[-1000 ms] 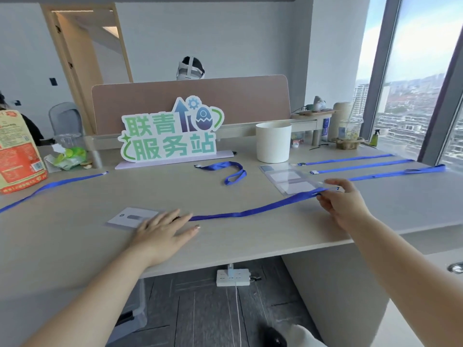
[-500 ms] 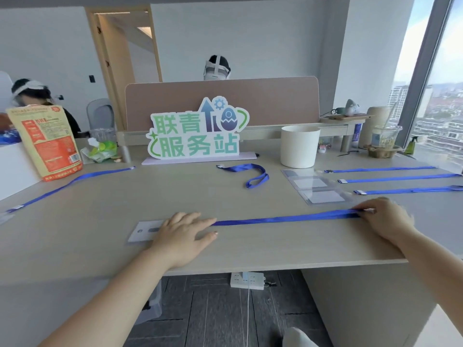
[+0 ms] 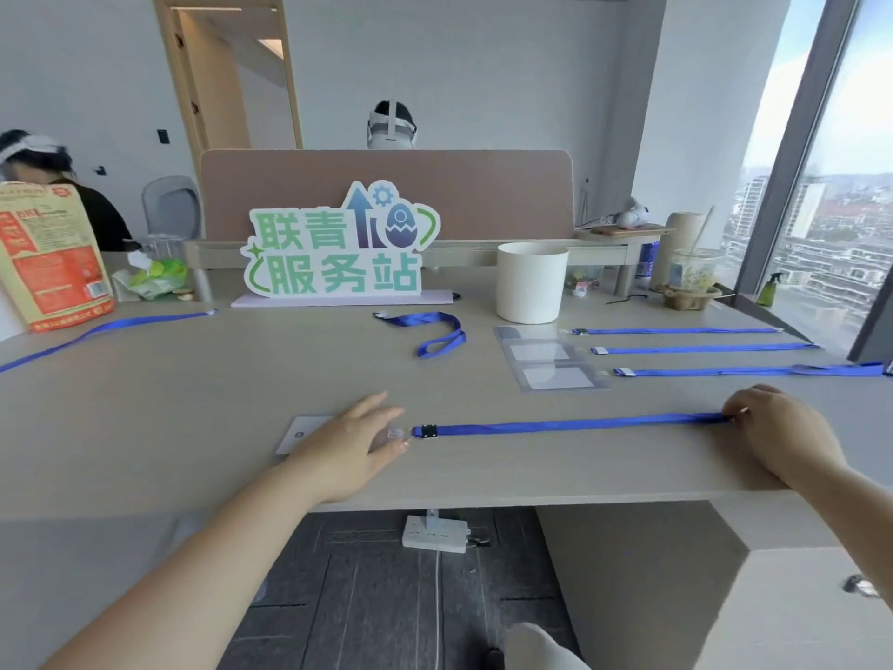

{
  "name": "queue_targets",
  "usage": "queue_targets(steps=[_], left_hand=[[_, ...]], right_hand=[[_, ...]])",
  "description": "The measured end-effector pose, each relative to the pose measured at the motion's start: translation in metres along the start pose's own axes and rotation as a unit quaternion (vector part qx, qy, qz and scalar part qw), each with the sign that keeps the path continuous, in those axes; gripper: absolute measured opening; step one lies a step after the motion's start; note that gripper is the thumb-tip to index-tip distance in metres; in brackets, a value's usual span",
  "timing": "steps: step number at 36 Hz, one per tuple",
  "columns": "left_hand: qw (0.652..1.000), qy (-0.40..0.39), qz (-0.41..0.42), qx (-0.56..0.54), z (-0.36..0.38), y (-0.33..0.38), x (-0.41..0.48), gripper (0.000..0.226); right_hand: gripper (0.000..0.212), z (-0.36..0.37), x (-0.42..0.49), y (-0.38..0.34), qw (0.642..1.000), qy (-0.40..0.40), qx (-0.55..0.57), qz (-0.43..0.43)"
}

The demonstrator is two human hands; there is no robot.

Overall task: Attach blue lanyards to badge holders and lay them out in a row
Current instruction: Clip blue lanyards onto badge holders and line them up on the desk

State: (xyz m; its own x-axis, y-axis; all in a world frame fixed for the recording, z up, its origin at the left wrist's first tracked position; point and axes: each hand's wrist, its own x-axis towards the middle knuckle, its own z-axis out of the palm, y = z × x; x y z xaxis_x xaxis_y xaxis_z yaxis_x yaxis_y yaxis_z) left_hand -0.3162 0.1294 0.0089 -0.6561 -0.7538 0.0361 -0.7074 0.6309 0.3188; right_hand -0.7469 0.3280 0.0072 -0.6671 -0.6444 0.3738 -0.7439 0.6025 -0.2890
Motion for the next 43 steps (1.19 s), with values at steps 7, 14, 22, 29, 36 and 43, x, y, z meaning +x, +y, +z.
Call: queue_targets(steps=[7,14,22,29,36,43], left_hand=[[0.996,0.088,-0.011,0.021,0.024,0.059,0.014,0.038],[0.996,0.091,-0.004,0.005,0.051,0.121,0.024,0.049],[0.996,0.085,-0.007,0.001,0.073,0.19,0.046,0.037],[0.994,0.103,0.004,0.043,0.087,0.232,0.062,0.032],[0.993,0.109,-0.021,0.039,0.092,0.232,0.067,0.035],[0.992,0.12,-0.033,0.034,0.093,0.23,0.066,0.037]], right_hand=[[0.033,-0.011,0.015,0.061,0.999,-0.032,-0.019,0.0],[0.036,-0.025,0.033,0.122,0.994,-0.06,-0.06,0.069],[0.043,-0.032,0.063,0.167,0.99,-0.094,-0.055,0.093],[0.051,-0.031,0.064,0.162,0.996,-0.075,-0.034,0.015],[0.063,-0.021,0.061,0.151,0.98,-0.168,-0.056,-0.087],[0.07,-0.018,0.071,0.164,0.982,-0.176,-0.06,-0.044]])
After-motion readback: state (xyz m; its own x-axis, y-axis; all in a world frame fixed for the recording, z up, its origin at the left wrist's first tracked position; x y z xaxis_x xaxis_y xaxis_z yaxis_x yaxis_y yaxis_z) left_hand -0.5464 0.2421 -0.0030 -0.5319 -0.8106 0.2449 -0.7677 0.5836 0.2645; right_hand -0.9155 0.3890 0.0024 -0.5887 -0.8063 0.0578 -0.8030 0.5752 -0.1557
